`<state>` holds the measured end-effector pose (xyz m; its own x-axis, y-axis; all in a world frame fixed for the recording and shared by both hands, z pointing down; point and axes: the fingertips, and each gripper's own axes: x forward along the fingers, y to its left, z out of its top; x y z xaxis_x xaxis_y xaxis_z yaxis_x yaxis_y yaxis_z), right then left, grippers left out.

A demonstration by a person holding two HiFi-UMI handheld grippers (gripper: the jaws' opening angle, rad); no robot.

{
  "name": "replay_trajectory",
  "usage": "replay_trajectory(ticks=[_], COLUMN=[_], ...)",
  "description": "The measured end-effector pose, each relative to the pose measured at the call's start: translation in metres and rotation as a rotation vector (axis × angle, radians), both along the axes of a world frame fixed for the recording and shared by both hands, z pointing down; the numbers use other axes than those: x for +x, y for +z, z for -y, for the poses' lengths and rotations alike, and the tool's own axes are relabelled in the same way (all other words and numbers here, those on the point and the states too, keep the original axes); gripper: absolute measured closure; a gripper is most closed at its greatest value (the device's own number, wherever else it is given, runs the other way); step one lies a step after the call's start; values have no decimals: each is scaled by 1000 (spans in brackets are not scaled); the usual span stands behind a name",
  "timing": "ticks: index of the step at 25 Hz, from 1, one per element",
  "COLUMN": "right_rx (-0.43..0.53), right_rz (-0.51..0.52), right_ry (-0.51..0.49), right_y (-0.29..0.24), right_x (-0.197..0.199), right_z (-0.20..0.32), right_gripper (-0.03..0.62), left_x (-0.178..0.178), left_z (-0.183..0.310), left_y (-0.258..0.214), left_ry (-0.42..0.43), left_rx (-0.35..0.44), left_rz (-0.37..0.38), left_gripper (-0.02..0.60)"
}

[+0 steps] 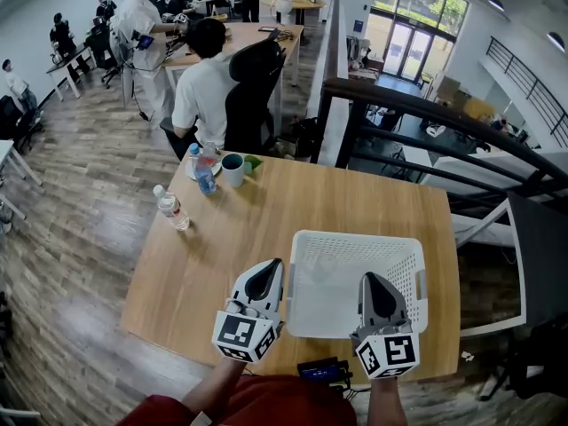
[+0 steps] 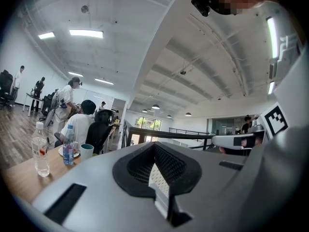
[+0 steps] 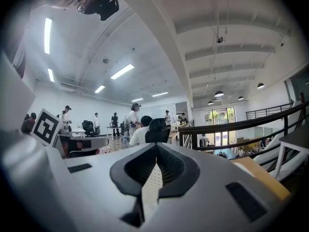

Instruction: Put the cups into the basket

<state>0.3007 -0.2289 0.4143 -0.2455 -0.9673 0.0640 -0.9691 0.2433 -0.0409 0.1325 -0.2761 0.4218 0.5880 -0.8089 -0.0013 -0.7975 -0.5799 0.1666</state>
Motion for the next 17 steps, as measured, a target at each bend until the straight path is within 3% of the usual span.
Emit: replay_trajectory(ticks=[17], right_rx=[-7], right_rz=[-12], right_ry=[1], right_y=[0], right_x=[-2], right_z=[0], right_gripper=[580], left_x=[-2], left_z=[-1], left_y=[0], left_ry=[-3], left_rx=[-3], left_rz=[-1], left_gripper=[575])
